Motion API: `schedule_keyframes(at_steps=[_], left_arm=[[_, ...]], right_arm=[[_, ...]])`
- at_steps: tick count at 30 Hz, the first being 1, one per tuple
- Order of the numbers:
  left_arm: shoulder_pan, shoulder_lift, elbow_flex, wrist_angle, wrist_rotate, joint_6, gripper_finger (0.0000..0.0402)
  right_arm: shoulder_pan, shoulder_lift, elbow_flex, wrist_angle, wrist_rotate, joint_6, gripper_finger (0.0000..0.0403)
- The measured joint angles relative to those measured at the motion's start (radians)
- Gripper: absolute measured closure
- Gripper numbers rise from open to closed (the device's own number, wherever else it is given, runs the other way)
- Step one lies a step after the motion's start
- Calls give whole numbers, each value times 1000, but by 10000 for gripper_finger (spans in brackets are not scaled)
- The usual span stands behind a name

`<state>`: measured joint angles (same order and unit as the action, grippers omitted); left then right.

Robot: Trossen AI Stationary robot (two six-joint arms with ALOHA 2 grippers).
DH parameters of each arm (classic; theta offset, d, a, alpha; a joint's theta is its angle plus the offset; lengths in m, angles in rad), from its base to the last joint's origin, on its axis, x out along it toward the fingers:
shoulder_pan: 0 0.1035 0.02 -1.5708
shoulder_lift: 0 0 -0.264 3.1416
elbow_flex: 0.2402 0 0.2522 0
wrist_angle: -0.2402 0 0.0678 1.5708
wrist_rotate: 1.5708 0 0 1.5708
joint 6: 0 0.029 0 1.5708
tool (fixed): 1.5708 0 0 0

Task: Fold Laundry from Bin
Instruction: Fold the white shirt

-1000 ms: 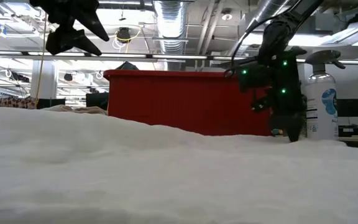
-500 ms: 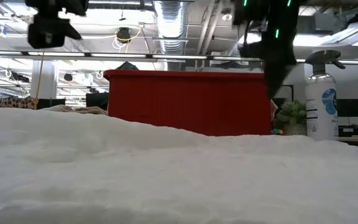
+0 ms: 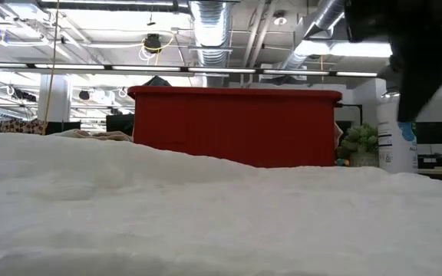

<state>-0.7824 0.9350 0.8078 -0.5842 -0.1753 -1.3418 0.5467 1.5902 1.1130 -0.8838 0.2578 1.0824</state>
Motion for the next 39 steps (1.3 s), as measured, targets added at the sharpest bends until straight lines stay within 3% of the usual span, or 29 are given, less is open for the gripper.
schedule_keyframes(at_steps=[2,5,9,15,21,28,39], left_arm=[[-57,29,0,0,-77,-42,389],[-115,86,0,-15,-143,-121,397],[-166,196,0,-27,-146,-237,401],[-214,374,0,13,-119,-283,401],[-215,490,0,113,-182,-225,401],[-174,619,0,134,-143,-173,401],[-139,654,0,143,-123,-173,401]], right_arm=[[22,40,0,35,-17,29,385],[39,69,0,73,-21,73,385],[40,67,0,85,-12,80,386],[40,64,0,83,-20,79,386],[40,64,0,73,-44,74,386],[40,64,0,74,-51,72,386],[50,85,-57,132,-105,119,386]])
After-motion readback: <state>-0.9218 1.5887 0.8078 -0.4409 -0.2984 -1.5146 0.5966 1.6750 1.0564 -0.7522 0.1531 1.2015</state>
